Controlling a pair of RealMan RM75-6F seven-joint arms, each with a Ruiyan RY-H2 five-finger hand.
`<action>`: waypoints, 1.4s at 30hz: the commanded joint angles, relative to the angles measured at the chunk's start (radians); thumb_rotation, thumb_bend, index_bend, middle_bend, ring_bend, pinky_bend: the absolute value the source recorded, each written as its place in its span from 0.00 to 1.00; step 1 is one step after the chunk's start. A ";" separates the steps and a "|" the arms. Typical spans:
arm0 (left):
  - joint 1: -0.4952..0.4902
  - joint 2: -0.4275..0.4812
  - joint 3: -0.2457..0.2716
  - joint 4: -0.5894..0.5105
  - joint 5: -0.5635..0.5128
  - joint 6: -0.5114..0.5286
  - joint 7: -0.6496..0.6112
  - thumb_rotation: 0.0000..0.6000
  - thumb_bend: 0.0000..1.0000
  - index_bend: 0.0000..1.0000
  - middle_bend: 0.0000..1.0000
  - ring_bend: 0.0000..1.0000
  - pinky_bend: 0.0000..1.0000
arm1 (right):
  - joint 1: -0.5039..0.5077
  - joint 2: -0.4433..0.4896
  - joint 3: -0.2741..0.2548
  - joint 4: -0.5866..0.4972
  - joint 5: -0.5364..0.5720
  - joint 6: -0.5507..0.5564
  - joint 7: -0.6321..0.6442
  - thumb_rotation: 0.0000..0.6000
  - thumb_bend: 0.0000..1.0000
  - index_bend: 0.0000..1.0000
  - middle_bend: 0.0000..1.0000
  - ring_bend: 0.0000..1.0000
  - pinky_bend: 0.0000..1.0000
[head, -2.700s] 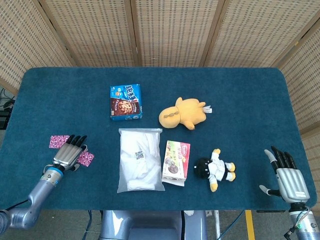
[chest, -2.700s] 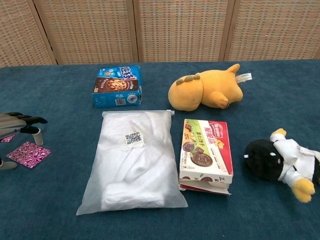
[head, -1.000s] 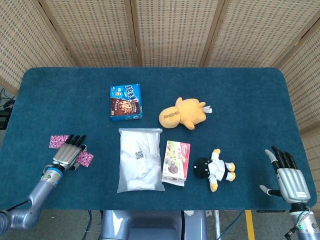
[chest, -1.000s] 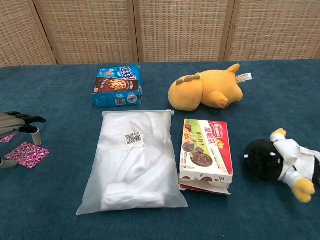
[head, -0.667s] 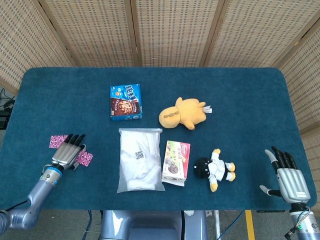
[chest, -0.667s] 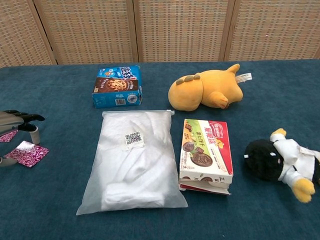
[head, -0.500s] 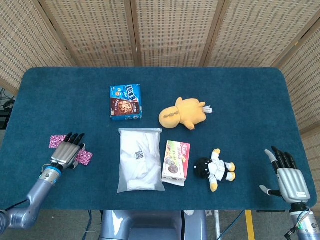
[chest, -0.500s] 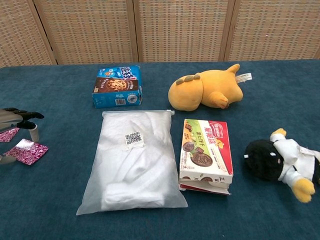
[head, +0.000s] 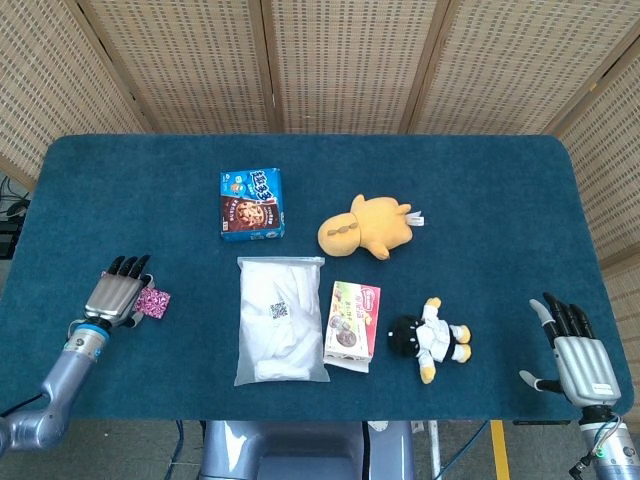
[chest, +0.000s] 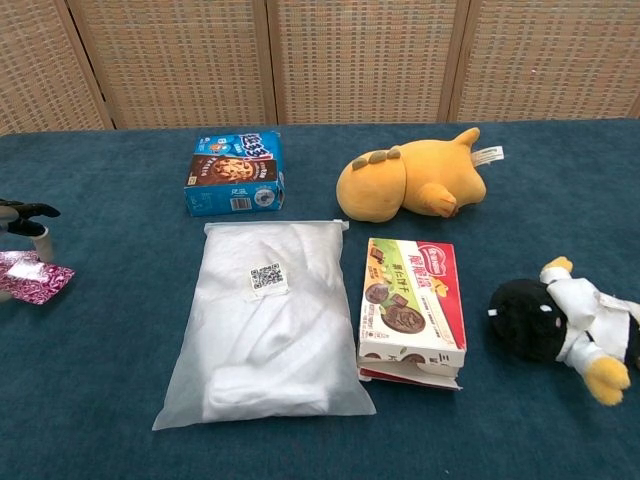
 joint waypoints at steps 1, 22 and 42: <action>0.001 0.001 -0.016 0.025 -0.046 -0.017 -0.016 1.00 0.33 0.52 0.00 0.00 0.00 | 0.000 -0.001 0.000 0.000 0.001 -0.001 -0.001 1.00 0.00 0.00 0.00 0.00 0.00; -0.003 0.000 -0.057 0.124 -0.155 -0.036 -0.036 1.00 0.33 0.52 0.00 0.00 0.00 | 0.003 -0.005 0.000 0.005 0.009 -0.010 -0.008 1.00 0.00 0.00 0.00 0.00 0.00; -0.006 -0.055 -0.063 0.203 -0.203 -0.050 -0.018 1.00 0.33 0.50 0.00 0.00 0.00 | 0.004 -0.008 0.000 0.007 0.011 -0.013 -0.011 1.00 0.00 0.00 0.00 0.00 0.00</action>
